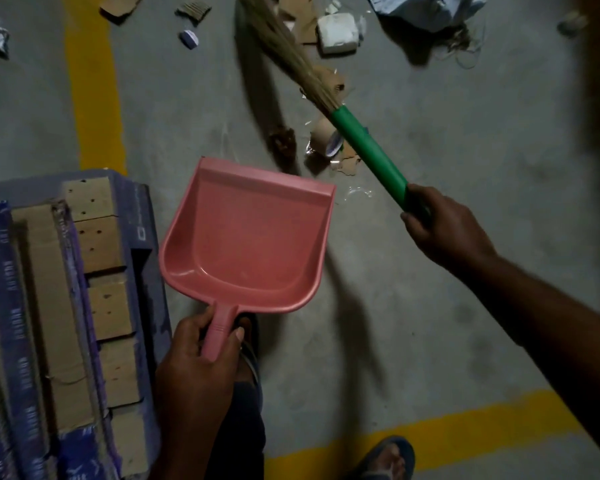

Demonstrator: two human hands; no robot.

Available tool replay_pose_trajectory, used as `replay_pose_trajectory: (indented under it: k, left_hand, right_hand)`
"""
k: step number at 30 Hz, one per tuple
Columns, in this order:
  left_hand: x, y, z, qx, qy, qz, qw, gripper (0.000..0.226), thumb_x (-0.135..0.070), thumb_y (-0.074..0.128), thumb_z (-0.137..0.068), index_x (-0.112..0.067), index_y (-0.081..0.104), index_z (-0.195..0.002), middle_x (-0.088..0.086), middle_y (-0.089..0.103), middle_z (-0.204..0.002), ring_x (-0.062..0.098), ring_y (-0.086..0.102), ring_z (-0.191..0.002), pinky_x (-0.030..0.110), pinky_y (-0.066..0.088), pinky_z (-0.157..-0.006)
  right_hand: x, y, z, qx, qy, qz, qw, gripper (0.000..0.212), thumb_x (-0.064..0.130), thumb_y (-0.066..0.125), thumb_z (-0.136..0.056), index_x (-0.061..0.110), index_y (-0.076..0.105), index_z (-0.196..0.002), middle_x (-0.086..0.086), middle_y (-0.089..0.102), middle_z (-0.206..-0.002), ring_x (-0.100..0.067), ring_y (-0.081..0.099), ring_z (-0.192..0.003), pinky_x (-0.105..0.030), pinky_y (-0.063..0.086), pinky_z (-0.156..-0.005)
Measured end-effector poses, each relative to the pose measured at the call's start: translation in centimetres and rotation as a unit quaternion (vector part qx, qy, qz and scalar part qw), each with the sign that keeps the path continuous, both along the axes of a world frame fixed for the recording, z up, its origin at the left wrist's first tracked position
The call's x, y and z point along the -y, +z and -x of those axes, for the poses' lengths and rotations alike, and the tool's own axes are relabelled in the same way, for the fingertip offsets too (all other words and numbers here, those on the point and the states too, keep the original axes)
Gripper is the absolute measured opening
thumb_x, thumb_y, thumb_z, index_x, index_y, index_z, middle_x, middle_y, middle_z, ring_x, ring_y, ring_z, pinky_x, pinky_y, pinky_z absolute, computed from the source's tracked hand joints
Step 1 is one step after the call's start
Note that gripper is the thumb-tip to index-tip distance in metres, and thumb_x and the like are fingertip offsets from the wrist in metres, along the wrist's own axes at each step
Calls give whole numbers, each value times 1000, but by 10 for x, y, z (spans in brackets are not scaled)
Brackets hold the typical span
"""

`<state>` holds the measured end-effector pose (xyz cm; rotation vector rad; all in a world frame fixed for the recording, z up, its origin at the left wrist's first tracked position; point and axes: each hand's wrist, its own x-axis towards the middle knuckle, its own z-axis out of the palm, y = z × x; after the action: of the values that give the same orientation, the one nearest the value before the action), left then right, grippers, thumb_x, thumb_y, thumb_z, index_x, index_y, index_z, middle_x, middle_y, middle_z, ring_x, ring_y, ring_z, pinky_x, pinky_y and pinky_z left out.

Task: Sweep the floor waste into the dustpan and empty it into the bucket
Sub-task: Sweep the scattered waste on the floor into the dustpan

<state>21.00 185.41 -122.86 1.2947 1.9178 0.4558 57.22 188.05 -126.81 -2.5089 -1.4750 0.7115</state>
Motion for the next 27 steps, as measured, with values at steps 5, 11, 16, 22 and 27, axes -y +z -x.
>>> replay_pose_trajectory:
  k: [5,11,16,22,27]
  left_hand:
    - [-4,1,-2,0,2,-20,1000,38,-27,82,-77,-28,67,-111,-11,66,-87,17,62,-82,30,43,-72]
    - [-2,-1,-5,12,-14,-10,1000,35,-26,82,-77,-32,66,-108,-24,61,-81,6,60,-78,27,43,-68]
    - [3,-4,-8,24,-24,-3,999,37,-25,83,-76,-32,66,-109,-25,64,-85,-3,57,-77,28,45,-71]
    - [5,-3,-9,14,-41,-4,999,38,-29,83,-76,-31,66,-109,-25,62,-83,11,60,-79,30,46,-73]
    - [6,0,-11,19,-42,-6,999,36,-24,83,-76,-28,67,-108,-25,60,-81,10,59,-77,28,43,-70]
  right_hand:
    - [88,-5,-3,-8,69,51,996,51,37,66,-88,31,52,-137,-8,65,-115,-32,66,-96,-38,55,-73]
    - [154,-17,-25,60,142,234,960,49,42,54,-94,38,44,-142,-3,58,-106,-23,57,-65,-27,37,-51]
    - [129,-13,-66,84,41,191,977,46,45,51,-92,40,45,-138,-14,60,-111,-35,65,-82,-33,47,-63]
    - [47,11,-107,149,33,137,979,41,44,52,-94,38,43,-134,-18,60,-116,-39,62,-93,-41,52,-73]
    - [52,30,-98,129,11,98,987,45,37,59,-93,30,46,-136,-18,61,-115,-38,62,-94,-38,47,-72]
